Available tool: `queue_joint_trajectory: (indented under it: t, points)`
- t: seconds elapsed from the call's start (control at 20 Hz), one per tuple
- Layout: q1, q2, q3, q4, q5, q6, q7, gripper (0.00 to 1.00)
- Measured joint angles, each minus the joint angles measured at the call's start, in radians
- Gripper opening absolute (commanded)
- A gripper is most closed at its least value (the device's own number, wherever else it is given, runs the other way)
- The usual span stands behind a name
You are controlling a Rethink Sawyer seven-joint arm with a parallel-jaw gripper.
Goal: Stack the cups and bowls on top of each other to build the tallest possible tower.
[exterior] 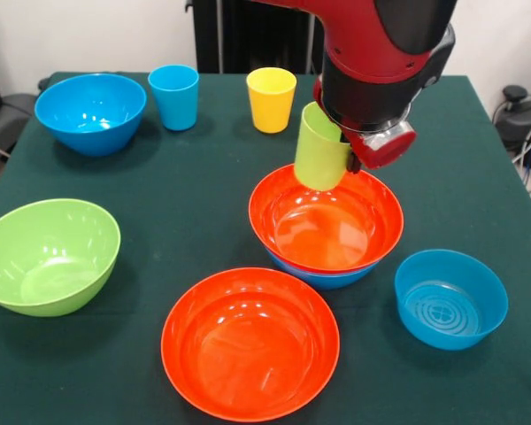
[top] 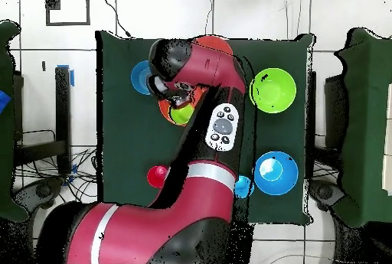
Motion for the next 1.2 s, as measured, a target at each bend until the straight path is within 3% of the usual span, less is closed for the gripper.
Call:
queue_joint_trajectory:
  t: [0.55,0.85,1.2]
  points:
    - [-0.001,-0.045,0.048,0.032,0.015,0.034,0.000,0.00]
    - [-0.019,-0.051,0.084,0.012,0.017,0.101,0.000,0.00]
    - [-0.043,-0.039,0.103,-0.022,0.017,0.114,0.000,0.00]
